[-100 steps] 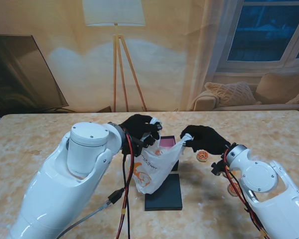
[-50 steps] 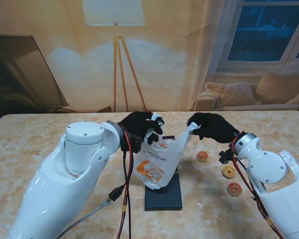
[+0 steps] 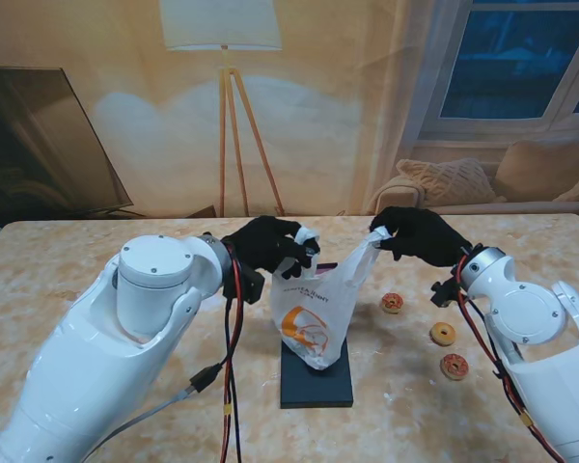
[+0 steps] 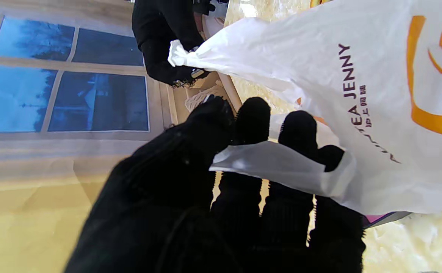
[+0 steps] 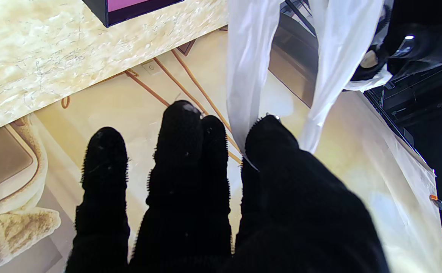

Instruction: Pack mini donuts into a plastic bag, tie the opening and put the bag into the gift box

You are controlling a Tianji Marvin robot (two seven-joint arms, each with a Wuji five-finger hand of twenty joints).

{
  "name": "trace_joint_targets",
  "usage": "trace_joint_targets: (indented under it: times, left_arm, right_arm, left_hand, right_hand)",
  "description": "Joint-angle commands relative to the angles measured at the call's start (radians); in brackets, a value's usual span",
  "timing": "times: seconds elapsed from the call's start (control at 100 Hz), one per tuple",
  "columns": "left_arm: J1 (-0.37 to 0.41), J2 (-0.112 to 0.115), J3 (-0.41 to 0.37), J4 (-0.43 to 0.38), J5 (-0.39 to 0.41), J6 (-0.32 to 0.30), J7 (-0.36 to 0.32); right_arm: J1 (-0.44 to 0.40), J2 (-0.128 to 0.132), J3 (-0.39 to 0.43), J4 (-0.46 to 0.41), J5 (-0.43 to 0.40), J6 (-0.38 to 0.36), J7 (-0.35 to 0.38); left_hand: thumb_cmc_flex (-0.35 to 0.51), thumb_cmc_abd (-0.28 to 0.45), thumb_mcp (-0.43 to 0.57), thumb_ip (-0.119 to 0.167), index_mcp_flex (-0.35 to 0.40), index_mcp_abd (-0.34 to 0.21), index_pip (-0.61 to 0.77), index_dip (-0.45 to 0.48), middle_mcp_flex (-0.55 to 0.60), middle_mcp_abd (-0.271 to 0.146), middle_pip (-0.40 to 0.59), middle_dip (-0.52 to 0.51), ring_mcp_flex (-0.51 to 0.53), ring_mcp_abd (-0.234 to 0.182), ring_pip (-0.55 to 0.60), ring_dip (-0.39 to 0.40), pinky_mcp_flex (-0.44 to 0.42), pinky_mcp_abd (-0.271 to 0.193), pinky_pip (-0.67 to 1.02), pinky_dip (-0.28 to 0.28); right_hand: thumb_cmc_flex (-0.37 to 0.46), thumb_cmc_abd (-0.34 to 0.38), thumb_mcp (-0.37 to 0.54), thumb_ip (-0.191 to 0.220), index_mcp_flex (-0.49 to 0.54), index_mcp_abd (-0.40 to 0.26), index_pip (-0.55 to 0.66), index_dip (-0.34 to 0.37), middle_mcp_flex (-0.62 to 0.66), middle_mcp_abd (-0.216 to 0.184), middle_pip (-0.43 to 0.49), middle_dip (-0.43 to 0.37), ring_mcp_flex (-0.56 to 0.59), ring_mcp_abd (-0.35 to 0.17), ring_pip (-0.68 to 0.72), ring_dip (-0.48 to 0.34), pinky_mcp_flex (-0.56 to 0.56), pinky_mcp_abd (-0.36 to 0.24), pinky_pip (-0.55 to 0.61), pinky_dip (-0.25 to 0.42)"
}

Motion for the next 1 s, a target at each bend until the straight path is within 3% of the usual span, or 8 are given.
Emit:
trace_joint_targets:
  times: [0.0,0.2,0.29,0.45,0.58,0.75,0.84,0.99]
  left_arm:
    - [-0.008,0.012,0.006,0.009,0.016,-0.02,-0.017]
    - [-0.027,0.049,0.04,0.039,0.144,-0.135,-0.093]
    - [-0.032,0.064,0.041,0.047,0.154,-0.174,-0.137]
    - [-0.04,0.085,0.052,0.046,0.194,-0.214,-0.193]
    - [-0.053,0.106,0.064,0.046,0.26,-0.265,-0.243]
    - [-0.06,0.116,0.064,0.048,0.29,-0.305,-0.269]
    - [-0.07,0.126,0.069,0.053,0.32,-0.343,-0.298]
    - [-0.08,0.141,0.081,0.049,0.362,-0.39,-0.339]
  right_arm:
    - [-0.001,0.0,0.001,-0.003,-0.006,-0.008,0.015]
    - [0.002,0.001,-0.001,0.001,-0.006,-0.009,0.02]
    - [0.005,0.001,-0.006,0.006,-0.005,-0.01,0.024]
    - [0.009,0.003,-0.011,0.013,-0.011,-0.01,0.031]
    - [0.008,0.003,-0.005,0.011,-0.019,-0.013,0.028]
    - [0.007,0.005,0.002,0.01,-0.03,-0.016,0.028]
    - [0.006,0.006,0.003,0.008,-0.033,-0.014,0.034]
    - [0.012,0.011,-0.001,0.016,-0.034,-0.022,0.056]
  left_hand:
    - [-0.026,-0.048,0.034,-0.029,0.035,-0.045,0.028,-0.019,0.055,-0.039,-0.002,-0.013,-0.04,-0.009,0.052,0.057,-0.033,-0.053,0.021,0.039]
    - [-0.061,-0.062,0.058,-0.051,0.043,-0.059,0.041,-0.047,0.059,-0.051,0.023,-0.018,-0.093,-0.018,0.146,0.188,-0.075,-0.1,0.087,0.139]
    - [-0.053,-0.022,-0.003,-0.038,0.021,-0.076,0.048,-0.006,-0.148,-0.009,0.063,0.098,-0.25,-0.009,0.099,0.243,-0.176,-0.13,0.038,0.168]
    - [-0.068,0.064,-0.107,-0.014,-0.073,-0.081,0.129,0.151,-0.26,-0.046,0.097,0.153,-0.299,-0.029,0.064,0.235,-0.211,-0.143,-0.019,0.164]
    - [-0.053,0.101,-0.187,0.001,-0.094,-0.096,0.18,0.261,-0.316,-0.041,0.084,0.052,-0.302,-0.029,-0.01,0.155,-0.198,-0.13,-0.072,0.126]
    - [-0.021,0.136,-0.261,0.015,0.007,-0.144,0.089,0.124,-0.413,-0.061,0.08,-0.129,-0.358,-0.066,-0.056,0.121,-0.221,-0.15,-0.122,0.078]
    - [-0.004,0.158,-0.316,0.027,0.028,-0.162,0.065,0.053,-0.48,-0.069,0.15,-0.024,-0.388,-0.079,0.032,0.243,-0.239,-0.178,-0.085,0.122]
    - [0.008,0.16,-0.353,0.029,0.048,-0.145,0.054,0.008,-0.367,-0.071,0.257,0.369,-0.243,-0.089,0.306,0.418,-0.116,-0.209,0.151,0.278]
  right_hand:
    - [0.064,0.09,0.026,0.042,0.034,-0.072,0.05,0.041,0.013,-0.027,-0.008,-0.008,0.012,-0.014,-0.012,-0.021,-0.006,-0.029,-0.01,-0.014]
    - [0.068,0.095,0.021,0.045,0.034,-0.077,0.047,0.048,0.011,-0.027,-0.01,-0.007,0.01,-0.014,-0.015,-0.021,-0.007,-0.027,-0.018,-0.018]
    - [0.07,0.094,0.018,0.045,0.033,-0.075,0.045,0.05,0.01,-0.025,-0.009,-0.006,0.011,-0.015,-0.013,-0.02,-0.008,-0.026,-0.019,-0.019]
    - [0.074,0.092,0.017,0.046,0.032,-0.068,0.042,0.049,0.011,-0.024,-0.009,-0.007,0.011,-0.012,-0.012,-0.018,-0.008,-0.026,-0.02,-0.019]
    - [0.075,0.093,0.016,0.047,0.033,-0.069,0.043,0.05,0.01,-0.025,-0.008,-0.008,0.009,-0.012,-0.012,-0.017,-0.008,-0.026,-0.018,-0.019]
    - [0.074,0.096,0.015,0.047,0.036,-0.08,0.042,0.054,0.01,-0.027,-0.011,-0.009,0.004,-0.009,-0.016,-0.019,-0.012,-0.027,-0.023,-0.021]
    - [0.073,0.096,0.015,0.048,0.044,-0.094,0.038,0.057,0.014,-0.036,-0.019,-0.014,0.0,-0.008,-0.023,-0.021,-0.018,-0.027,-0.03,-0.024]
    - [0.062,0.091,0.013,0.048,0.056,-0.123,0.026,0.059,0.029,-0.054,-0.043,-0.026,-0.016,-0.004,-0.047,-0.028,-0.029,-0.027,-0.043,-0.03]
